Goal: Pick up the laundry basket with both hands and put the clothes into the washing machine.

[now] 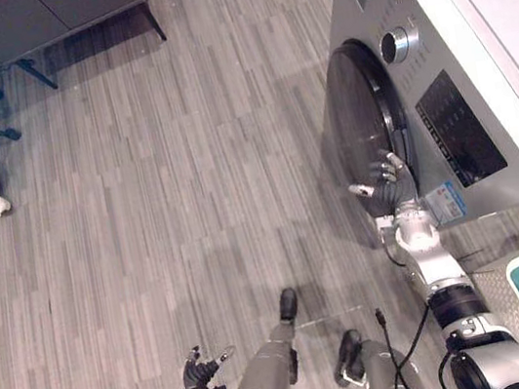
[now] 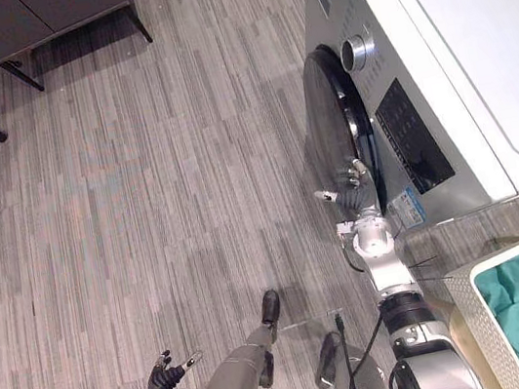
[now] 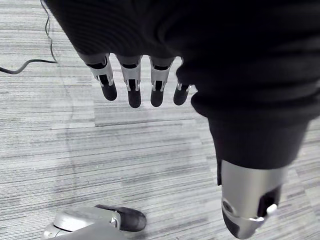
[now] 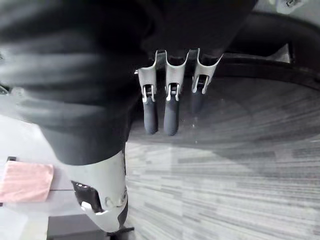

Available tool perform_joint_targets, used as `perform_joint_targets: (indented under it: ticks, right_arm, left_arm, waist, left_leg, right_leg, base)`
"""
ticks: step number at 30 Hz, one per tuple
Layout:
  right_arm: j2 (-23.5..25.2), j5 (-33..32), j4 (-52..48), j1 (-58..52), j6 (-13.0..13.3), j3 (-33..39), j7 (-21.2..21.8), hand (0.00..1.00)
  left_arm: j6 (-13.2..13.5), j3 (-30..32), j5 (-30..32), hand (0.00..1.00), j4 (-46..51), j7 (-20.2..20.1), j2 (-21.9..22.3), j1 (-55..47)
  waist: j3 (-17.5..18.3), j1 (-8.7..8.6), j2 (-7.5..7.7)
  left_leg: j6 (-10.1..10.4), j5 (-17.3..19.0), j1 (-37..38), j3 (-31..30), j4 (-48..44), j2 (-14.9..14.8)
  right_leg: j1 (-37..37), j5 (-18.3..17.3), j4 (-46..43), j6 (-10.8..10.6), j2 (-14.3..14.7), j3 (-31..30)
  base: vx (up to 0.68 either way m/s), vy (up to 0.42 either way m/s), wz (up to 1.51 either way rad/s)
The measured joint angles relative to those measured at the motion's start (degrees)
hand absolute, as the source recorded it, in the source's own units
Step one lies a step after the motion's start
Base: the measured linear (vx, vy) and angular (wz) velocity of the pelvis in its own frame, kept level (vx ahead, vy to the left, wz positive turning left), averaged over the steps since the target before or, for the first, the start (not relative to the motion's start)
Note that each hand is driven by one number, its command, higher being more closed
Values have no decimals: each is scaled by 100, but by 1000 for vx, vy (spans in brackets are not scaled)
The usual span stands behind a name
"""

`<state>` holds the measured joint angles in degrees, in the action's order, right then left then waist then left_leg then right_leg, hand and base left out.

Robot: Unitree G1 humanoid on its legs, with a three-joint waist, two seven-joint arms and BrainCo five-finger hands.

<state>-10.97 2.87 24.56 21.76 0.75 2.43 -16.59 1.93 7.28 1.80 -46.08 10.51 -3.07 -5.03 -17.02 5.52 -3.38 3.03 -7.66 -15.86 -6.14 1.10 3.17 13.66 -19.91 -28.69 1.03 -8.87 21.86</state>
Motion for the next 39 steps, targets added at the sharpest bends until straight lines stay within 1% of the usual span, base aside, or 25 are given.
perform_joint_targets:
  ticks: [4,8,10,11,12,15,20,22,24,28,29,30,31,33,35,39]
  right_arm:
    - [72,-5,-665,-394,11,-16,8,0]
    - [184,-3,-1488,-1075,76,-24,54,0]
    - [269,12,-1822,-1377,143,-27,60,0]
    - [306,51,-1954,-1526,172,-23,63,0]
    - [330,138,-1959,-1605,184,-7,63,0]
    - [380,438,-1959,-1943,185,108,65,0]
    - [361,453,-1898,-2056,174,220,65,0]
    - [280,446,-1617,-1884,162,211,65,0]
    - [93,442,-1019,-1473,104,146,142,0]
    - [-108,291,-475,-807,46,101,175,0]
    - [-165,159,-324,-531,42,94,174,0]
    - [-235,43,-237,-270,36,95,169,0]
    - [-279,-21,-212,-142,36,90,169,0]
    - [-406,-119,-48,379,26,92,159,0]
    - [-486,-299,10,733,22,79,104,0]
    - [-542,-529,212,1101,19,115,-156,0]
  left_arm:
    - [-3,-7,-2,0,53,-2,17,-1]
    - [-25,-9,11,0,53,-33,17,0]
    - [-40,-9,17,0,52,-40,16,-2]
    - [-45,-17,34,0,50,-43,17,-4]
    - [-49,-23,43,0,48,-45,17,-4]
    - [-48,-44,58,0,51,-46,12,-5]
    - [-48,-88,111,0,51,-46,0,-6]
    - [-46,-113,111,0,51,-46,-21,-6]
    - [-34,-232,109,0,59,-45,-87,-4]
    - [-32,-264,99,0,58,-42,-143,2]
    - [-24,-264,90,0,73,-40,-162,16]
    - [-14,-262,32,0,79,-38,-171,44]
    - [-13,-262,14,0,79,-37,-171,63]
    - [-12,-258,-14,0,83,-33,-175,191]
    - [3,-256,-55,0,110,-15,-182,309]
    - [17,-256,-186,0,175,3,-188,414]
  waist:
    - [0,-7,-1]
    - [0,-31,1]
    - [1,-52,2]
    - [2,-124,5]
    - [4,-166,8]
    - [11,-167,21]
    - [11,-175,22]
    - [9,-184,24]
    - [8,-172,22]
    - [-15,-153,11]
    - [-117,-153,1]
    - [-203,-144,-25]
    - [-217,-143,-44]
    - [-360,-140,-105]
    - [-496,-132,-137]
    - [-512,-72,-141]
  left_leg:
    - [-11,-7,-19,27,22,-2]
    - [-27,-17,62,138,157,-2]
    - [-96,-67,120,152,248,-1]
    - [-119,-94,147,155,298,-1]
    - [-121,-96,164,157,300,3]
    - [-124,-98,282,196,300,10]
    - [-114,-107,264,234,278,-29]
    - [-109,-110,213,250,238,-38]
    - [-109,-109,82,314,133,-42]
    - [-107,-108,-219,311,-75,-39]
    - [-104,-105,-247,304,-143,-35]
    - [-96,-95,-307,304,-185,-35]
    - [-81,-75,-374,303,-203,-36]
    - [-105,-59,-549,328,-208,-45]
    - [-106,-63,-669,498,-210,-87]
    - [-121,-163,-908,464,-292,-81]
  right_leg:
    - [45,-3,-11,5,-7,-26]
    - [64,-3,17,5,-8,-161]
    - [50,-2,44,4,-6,-196]
    - [39,-1,72,2,-1,-207]
    - [20,0,81,1,0,-213]
    - [-69,2,97,-4,11,-303]
    - [-40,6,90,-4,55,-344]
    - [7,6,71,-3,66,-373]
    - [131,7,13,-3,65,-416]
    - [384,7,-128,-1,52,-442]
    - [391,7,-160,-1,46,-443]
    - [447,5,-203,2,36,-442]
    - [516,4,-232,3,30,-437]
    - [728,4,-341,3,6,-435]
    - [867,4,-431,3,-37,-412]
    - [1051,4,-501,3,-55,-349]
  base:
    - [-82,-45,-4]
    - [-78,-31,-14]
    - [-69,-40,-13]
    - [-54,-39,-3]
    - [-50,-37,-5]
    - [-46,-46,-9]
    - [-62,-61,-5]
    - [-68,-48,-6]
    - [-92,-40,-5]
    - [-101,-26,3]
    - [-113,-18,5]
    - [-127,-15,5]
    - [-145,-9,2]
    - [-142,-11,3]
    - [-123,-31,10]
    - [-41,-42,9]
